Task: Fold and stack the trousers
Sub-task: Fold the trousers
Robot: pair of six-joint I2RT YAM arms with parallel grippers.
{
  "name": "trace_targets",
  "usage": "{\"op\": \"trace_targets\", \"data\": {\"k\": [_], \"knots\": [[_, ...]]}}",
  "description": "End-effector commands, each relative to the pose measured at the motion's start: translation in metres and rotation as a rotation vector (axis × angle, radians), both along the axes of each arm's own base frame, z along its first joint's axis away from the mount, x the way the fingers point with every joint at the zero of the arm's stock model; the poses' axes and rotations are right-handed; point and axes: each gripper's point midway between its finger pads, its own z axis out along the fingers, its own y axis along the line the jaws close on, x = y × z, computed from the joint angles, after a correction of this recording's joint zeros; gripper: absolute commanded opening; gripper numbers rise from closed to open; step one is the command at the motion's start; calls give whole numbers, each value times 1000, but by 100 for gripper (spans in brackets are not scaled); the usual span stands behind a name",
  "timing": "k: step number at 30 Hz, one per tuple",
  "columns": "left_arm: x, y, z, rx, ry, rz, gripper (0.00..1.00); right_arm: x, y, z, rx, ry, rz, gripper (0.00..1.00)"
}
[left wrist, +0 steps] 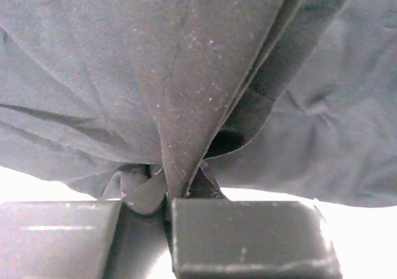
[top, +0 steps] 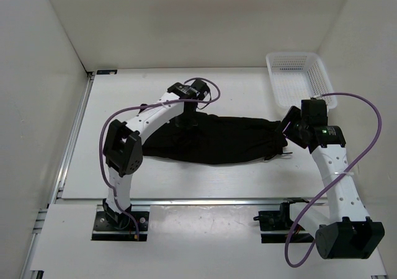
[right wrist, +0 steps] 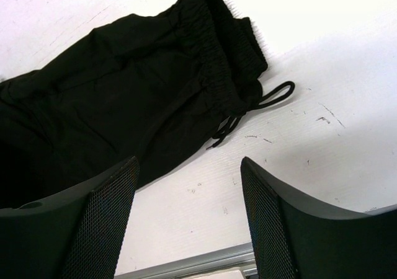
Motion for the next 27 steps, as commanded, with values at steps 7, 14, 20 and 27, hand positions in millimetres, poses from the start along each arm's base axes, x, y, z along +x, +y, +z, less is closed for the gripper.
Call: {"op": "trace_targets", "data": {"k": [7,14,20,27], "knots": [[-14,-72,3,-176,43,-156,42,0,-3,13,-14,-42,2,72],[23,-14,81,-121,-130,-80,100,-2,-3,12,-14,-33,2,72],[42,129,66,-84,-105,137,93,-1,-3,15,-20,-41,9,72],[47,190,-5,-170,-8,255,100,2,-4,14,-26,-32,16,72]]}}
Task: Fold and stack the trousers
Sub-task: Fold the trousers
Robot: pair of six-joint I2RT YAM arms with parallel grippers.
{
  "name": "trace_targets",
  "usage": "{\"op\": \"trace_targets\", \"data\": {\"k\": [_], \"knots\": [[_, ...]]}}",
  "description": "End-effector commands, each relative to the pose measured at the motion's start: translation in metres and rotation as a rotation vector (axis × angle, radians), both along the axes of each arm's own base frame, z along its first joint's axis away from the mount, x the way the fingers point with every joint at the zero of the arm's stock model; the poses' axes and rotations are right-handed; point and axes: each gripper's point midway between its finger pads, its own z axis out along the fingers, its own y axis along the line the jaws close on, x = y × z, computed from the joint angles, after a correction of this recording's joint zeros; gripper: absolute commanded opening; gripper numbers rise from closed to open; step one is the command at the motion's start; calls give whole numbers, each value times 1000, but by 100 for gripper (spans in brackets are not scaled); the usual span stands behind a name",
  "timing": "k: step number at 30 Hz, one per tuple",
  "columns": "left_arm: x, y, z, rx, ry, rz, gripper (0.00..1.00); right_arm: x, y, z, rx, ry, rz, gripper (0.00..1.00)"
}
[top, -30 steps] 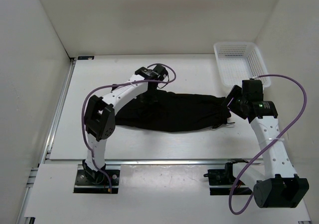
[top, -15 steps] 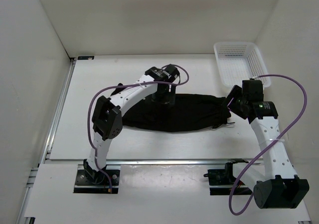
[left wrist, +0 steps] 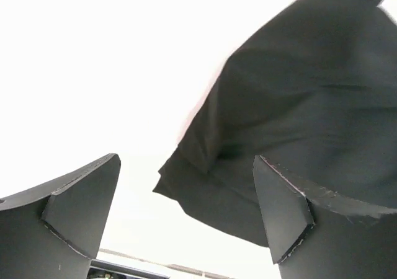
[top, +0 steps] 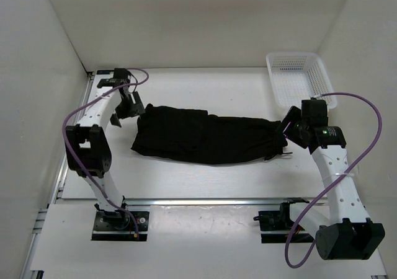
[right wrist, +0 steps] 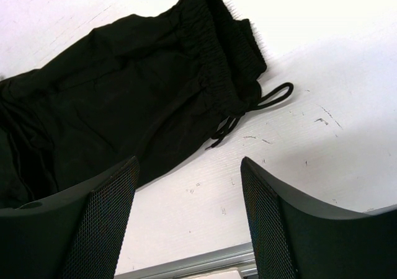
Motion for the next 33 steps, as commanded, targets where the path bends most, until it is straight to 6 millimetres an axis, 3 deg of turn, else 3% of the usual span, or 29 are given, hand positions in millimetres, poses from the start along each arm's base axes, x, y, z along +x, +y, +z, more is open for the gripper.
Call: {"op": "trace_targets", "data": {"k": [1,5,7,11,13,15,16,17,18,20,22,26,30,33], "knots": [[2,-26,-24,-80,12,-82,100,3,-3,12,-18,-25,9,72],[5,-12,-61,-138,62,-4,100,4,-3,10,-18,-16,9,72],[2,-17,-79,-166,103,-10,98,4,-1,10,-11,-15,15,72],[2,-34,-90,-216,116,-55,93,5,-1,14,-11,-25,15,72],[0,-38,-99,-237,143,-58,80,5,-1,14,-11,-25,15,72],[0,-38,-99,-237,143,-58,61,5,-1,14,-11,-25,15,72],[0,-36,-99,-227,142,-55,30,5,-1,14,-11,-25,15,72],[0,-36,-99,-227,142,-55,18,5,-1,14,-11,-25,15,72],[2,-31,-94,-219,125,-44,10,5,-1,14,-11,-25,15,72],[2,-21,-83,-203,104,-13,10,5,-1,14,-11,-25,15,72],[10,4,-50,-123,31,35,10,6,-1,17,-11,-34,15,72],[16,27,18,-6,-81,65,10,6,-1,17,-11,-34,15,72],[15,3,79,25,-181,5,10,6,-1,17,-11,-34,15,72],[10,-41,104,-22,-234,-58,10,6,1,17,3,-34,15,72]]}}
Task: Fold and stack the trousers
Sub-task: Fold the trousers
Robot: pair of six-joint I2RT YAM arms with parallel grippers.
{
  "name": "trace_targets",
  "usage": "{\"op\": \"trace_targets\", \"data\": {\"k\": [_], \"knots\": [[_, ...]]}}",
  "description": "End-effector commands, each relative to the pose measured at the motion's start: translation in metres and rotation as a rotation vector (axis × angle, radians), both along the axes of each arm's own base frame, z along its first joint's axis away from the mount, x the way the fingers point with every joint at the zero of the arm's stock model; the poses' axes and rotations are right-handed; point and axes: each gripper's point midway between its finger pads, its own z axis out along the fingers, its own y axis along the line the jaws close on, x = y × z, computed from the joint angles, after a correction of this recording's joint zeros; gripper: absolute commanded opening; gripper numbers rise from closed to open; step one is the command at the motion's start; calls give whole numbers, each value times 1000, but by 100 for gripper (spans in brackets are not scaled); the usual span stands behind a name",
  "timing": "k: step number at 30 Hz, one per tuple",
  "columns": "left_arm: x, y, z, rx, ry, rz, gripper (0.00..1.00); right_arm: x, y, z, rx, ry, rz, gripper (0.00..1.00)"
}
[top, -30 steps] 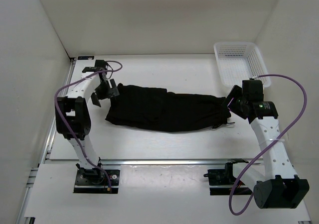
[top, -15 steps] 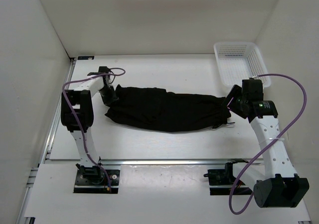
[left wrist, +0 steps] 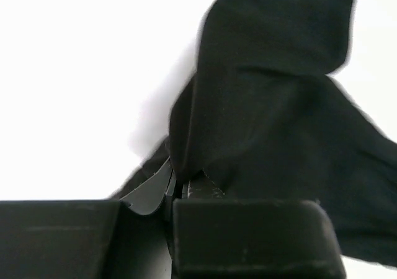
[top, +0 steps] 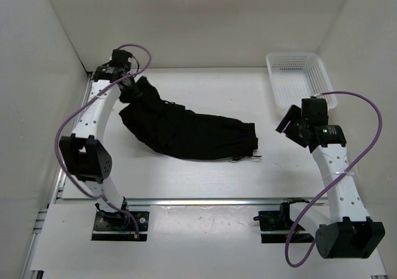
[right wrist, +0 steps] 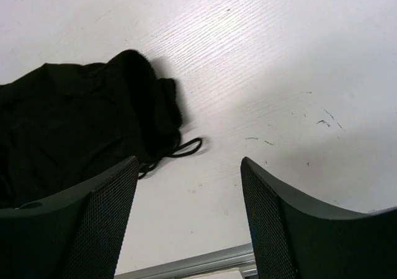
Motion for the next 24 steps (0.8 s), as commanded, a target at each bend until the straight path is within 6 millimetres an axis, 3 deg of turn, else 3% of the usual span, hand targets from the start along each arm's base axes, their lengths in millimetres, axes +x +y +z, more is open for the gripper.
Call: {"op": "trace_targets", "data": {"k": [1,2,4,7,8,11,12,14,15,16,19,20,21,23,24], "knots": [[-22,-42,51,-7,-90,-58,10,3,3,15,10,-32,22,72],[-25,-69,57,-28,-106,-100,10,2,3,11,16,-21,14,72],[-30,-90,65,-43,-125,-111,10,1,3,13,17,-30,14,72],[-38,-140,80,-102,-156,-171,10,-1,3,18,18,-49,14,72],[-43,-169,88,-137,-177,-208,10,-3,1,16,8,-39,6,72],[-60,-221,95,-168,-185,-277,10,-4,-1,14,1,-30,-1,72],[-62,-235,105,-188,-213,-290,10,-4,-1,14,1,-30,-1,72],[-66,-261,98,-194,-201,-319,10,-7,-1,15,1,-30,-1,72],[-75,-280,104,-215,-211,-353,10,-6,-2,19,-5,-39,6,72],[-76,-295,93,-214,-184,-380,10,-9,-2,17,-5,-28,6,72],[-85,-329,98,-251,-197,-422,10,-13,-9,26,-30,-48,-14,72],[-83,-339,84,-237,-176,-432,10,-12,-9,30,-36,-57,-8,72],[-83,-351,88,-266,-187,-440,10,-14,-12,34,-44,-63,-16,72],[-81,-371,74,-280,-169,-474,10,-18,-15,38,-62,-71,-17,72],[-89,-385,72,-320,-144,-525,17,-20,-18,36,-75,-58,-28,73]]}}
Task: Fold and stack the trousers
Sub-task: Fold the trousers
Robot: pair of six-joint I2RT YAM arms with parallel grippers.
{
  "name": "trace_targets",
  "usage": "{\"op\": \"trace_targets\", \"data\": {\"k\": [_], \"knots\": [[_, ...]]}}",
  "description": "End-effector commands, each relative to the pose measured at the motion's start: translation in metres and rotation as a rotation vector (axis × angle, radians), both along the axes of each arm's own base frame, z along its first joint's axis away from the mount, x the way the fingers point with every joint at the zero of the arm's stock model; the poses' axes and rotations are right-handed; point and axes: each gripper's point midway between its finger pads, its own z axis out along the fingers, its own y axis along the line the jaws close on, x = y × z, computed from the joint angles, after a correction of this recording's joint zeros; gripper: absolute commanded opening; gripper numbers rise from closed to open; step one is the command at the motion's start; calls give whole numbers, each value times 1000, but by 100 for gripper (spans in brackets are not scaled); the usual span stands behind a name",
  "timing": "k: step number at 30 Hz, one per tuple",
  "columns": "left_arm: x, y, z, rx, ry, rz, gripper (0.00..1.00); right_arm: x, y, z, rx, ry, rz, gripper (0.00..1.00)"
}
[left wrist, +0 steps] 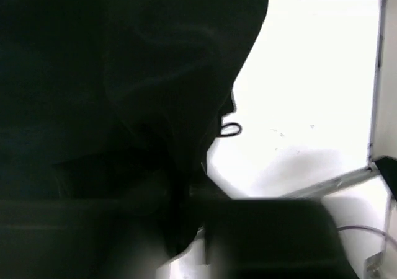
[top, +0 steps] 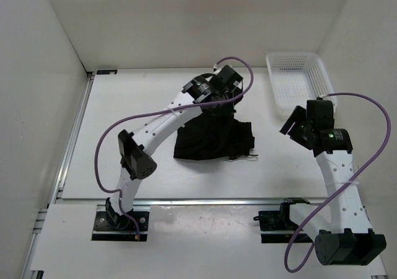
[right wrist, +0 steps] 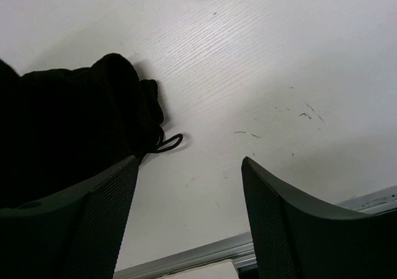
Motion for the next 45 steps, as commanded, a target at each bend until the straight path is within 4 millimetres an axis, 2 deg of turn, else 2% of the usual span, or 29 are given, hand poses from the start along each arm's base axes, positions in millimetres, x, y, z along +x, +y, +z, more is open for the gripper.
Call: {"op": "trace_targets", "data": {"k": [1,3,5,9,10,11,12,13,14,15,16,17,20,22,23,25,26,27,28,29,31,32,35,38,40,41,42,43,45], "knots": [[-5,-32,10,-102,17,-91,44,-6,-12,28,-59,-64,-17,73],[-12,-45,-3,-108,72,-161,74,-11,-16,30,-81,-59,-23,73],[-12,-44,9,-118,51,-173,100,-11,-16,30,-87,-58,-16,73],[-4,-18,39,-128,-16,-140,100,-10,-8,27,-55,-59,14,73],[-3,-6,59,-152,-53,-120,100,-10,-5,27,-45,-58,39,70],[6,11,52,-124,-50,-100,99,-6,0,27,-33,-65,66,63],[10,23,50,-115,-42,-78,94,-1,15,30,13,-94,147,35],[10,38,58,-114,-61,-70,87,3,26,30,37,-98,198,16],[20,63,33,-38,-31,-18,71,6,40,23,57,-78,250,3],[23,74,26,-12,-29,1,62,9,49,22,67,-75,287,0],[20,85,22,-2,-18,14,55,14,58,19,70,-76,305,0],[21,98,-4,53,32,26,42,18,79,14,73,-58,366,0],[32,110,-32,80,58,53,26,40,123,10,76,-41,462,0],[40,112,-56,113,77,71,15,59,134,-3,80,-26,465,0],[54,120,-81,167,99,110,13,71,136,-24,89,28,458,0],[80,129,-86,187,80,165,10,97,131,-36,119,16,431,0],[91,128,-109,210,109,174,10,105,134,-58,145,70,435,1],[103,131,-110,203,104,192,10,112,131,-69,152,89,414,1],[109,132,-119,204,121,196,10,116,132,-95,148,151,408,1],[112,132,-144,219,164,195,10,122,134,-105,147,165,407,3],[122,135,-161,210,179,197,10,133,135,-138,136,227,396,5],[121,135,-180,233,211,195,10,137,136,-149,134,245,394,6],[123,146,-202,266,247,179,10,142,134,-180,113,313,377,7],[118,149,-196,293,230,159,16,145,132,-166,103,276,371,14],[118,151,-162,269,170,162,21,151,129,-128,81,184,368,27],[114,154,-151,261,158,163,29,150,128,-115,83,159,369,32],[111,155,-138,248,139,164,37,144,128,-104,65,146,383,46],[107,158,-107,218,87,161,47,142,132,-75,70,81,396,53],[89,162,-101,226,87,141,63,125,139,-56,49,62,435,57]]}}
